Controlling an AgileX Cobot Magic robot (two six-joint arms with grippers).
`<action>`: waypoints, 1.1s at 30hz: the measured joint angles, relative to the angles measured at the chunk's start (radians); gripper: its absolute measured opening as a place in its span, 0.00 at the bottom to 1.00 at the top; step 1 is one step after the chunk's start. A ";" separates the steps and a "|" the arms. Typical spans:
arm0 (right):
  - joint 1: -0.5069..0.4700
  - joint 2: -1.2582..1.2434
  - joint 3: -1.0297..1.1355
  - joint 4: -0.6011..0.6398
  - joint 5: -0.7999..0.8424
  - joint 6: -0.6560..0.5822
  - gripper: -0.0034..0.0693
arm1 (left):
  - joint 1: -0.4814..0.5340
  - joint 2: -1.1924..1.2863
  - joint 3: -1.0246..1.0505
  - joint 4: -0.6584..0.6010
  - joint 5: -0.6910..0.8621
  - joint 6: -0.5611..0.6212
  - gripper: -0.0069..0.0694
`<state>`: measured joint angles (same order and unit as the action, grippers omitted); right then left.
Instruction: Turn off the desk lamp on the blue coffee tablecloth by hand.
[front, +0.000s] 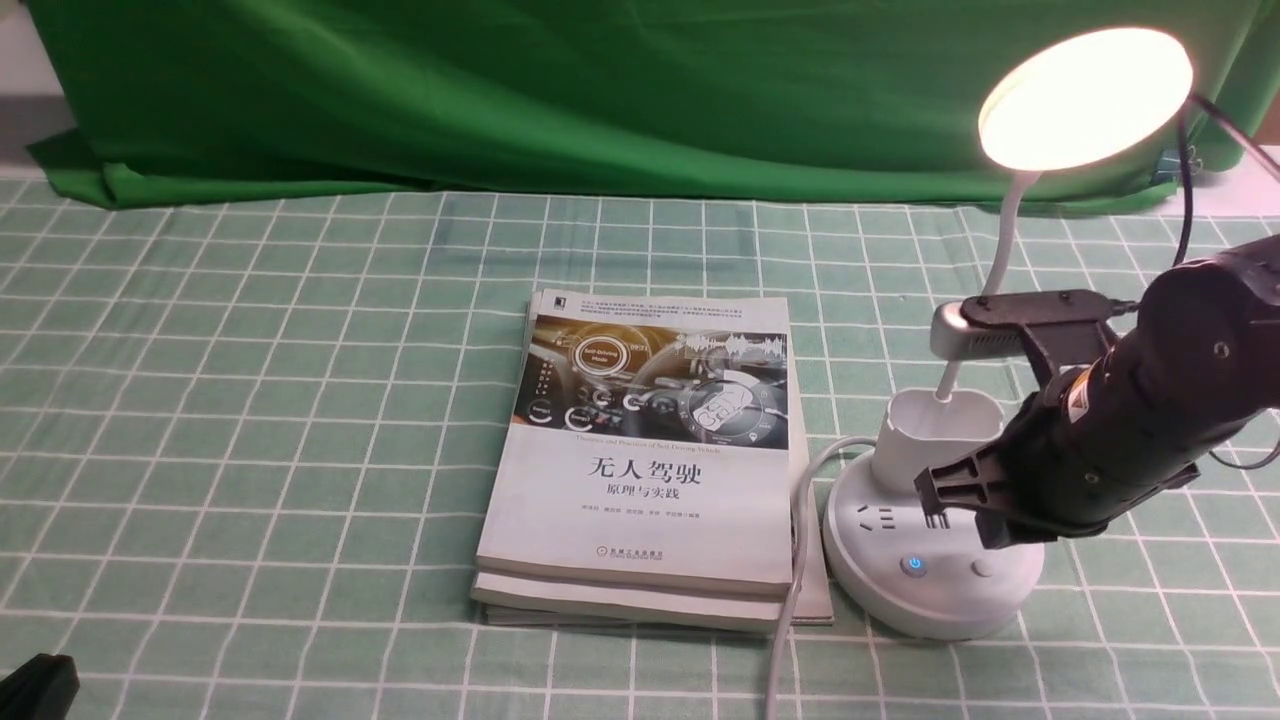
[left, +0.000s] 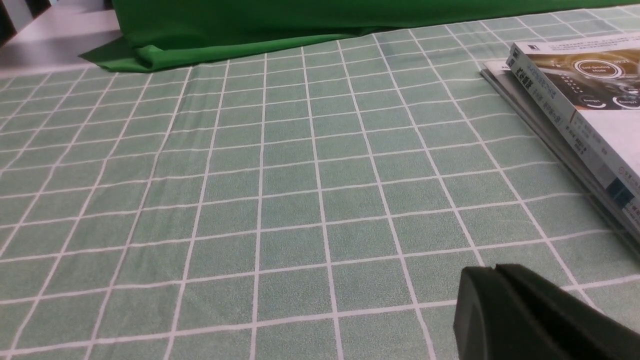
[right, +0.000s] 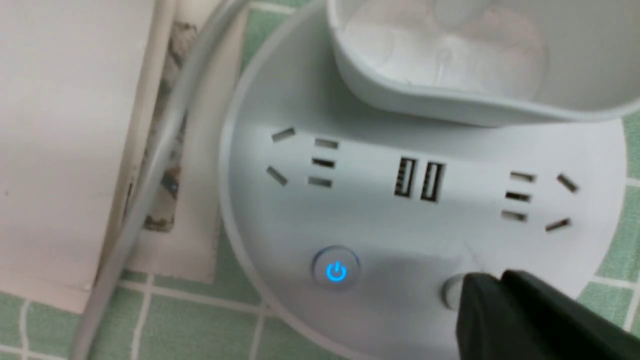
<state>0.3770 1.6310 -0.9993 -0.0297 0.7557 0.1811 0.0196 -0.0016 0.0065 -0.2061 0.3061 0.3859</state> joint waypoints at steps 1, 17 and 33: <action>0.000 0.010 0.000 0.000 0.000 0.000 0.10 | 0.000 0.000 0.000 0.000 0.000 0.000 0.09; 0.000 0.067 -0.003 -0.004 -0.004 -0.017 0.10 | 0.000 0.000 0.000 0.000 0.000 0.000 0.09; 0.010 -0.100 0.017 -0.003 0.035 -0.023 0.10 | 0.000 0.000 0.000 0.000 0.000 0.000 0.09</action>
<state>0.3873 1.5315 -0.9819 -0.0326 0.7909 0.1577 0.0196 -0.0016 0.0065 -0.2061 0.3061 0.3859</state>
